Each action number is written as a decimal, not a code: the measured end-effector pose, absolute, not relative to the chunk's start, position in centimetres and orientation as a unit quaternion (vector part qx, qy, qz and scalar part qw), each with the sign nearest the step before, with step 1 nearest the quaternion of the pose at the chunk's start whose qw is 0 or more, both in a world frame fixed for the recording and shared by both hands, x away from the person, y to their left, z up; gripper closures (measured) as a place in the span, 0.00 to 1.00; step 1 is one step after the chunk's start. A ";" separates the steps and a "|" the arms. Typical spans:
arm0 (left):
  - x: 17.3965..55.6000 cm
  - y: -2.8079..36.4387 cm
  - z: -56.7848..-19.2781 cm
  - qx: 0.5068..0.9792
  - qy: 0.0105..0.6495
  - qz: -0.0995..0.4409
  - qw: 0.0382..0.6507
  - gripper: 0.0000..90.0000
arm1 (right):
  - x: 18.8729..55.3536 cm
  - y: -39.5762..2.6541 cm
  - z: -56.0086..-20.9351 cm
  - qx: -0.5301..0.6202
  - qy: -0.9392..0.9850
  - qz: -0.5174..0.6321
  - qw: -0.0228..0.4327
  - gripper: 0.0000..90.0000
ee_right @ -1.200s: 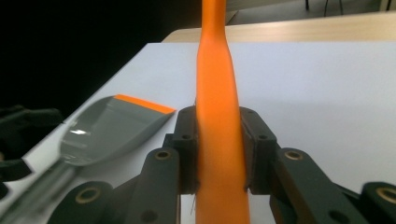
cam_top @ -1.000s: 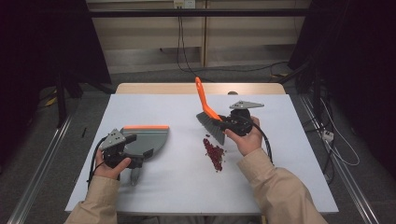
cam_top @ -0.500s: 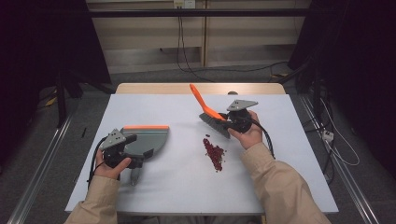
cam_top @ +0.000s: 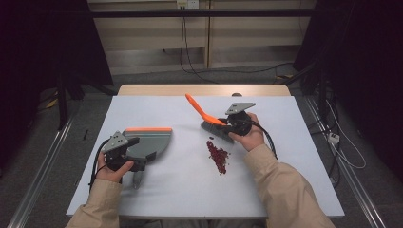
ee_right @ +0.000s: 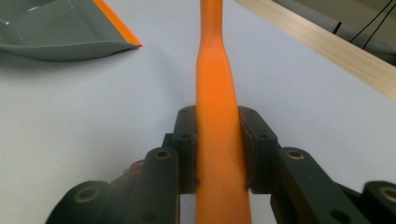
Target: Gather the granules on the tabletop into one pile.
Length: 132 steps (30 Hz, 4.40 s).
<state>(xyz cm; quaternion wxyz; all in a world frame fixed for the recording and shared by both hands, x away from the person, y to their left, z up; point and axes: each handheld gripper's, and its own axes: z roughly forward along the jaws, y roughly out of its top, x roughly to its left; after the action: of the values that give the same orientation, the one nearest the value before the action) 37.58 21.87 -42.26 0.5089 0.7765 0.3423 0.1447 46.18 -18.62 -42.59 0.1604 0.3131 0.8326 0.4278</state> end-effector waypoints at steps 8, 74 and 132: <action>37.6 21.8 -42.3 0.778 0.341 0.144 0.508 0.07 | 46.2 -18.4 -42.4 0.336 0.834 0.411 0.149 0.75; 37.4 21.5 -42.2 0.778 0.338 0.146 0.509 0.07 | 41.0 -19.3 -42.1 0.168 0.892 0.408 0.095 0.79; 37.6 21.5 -42.3 0.778 0.339 0.143 0.509 0.07 | 39.2 -18.0 -43.0 0.216 0.847 0.486 0.009 0.79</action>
<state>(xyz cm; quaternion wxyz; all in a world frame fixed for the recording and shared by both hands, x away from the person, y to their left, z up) 37.61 21.46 -42.32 0.5086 0.7784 0.3392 0.1432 39.22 -17.98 -43.02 0.0086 0.2163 0.8466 0.4861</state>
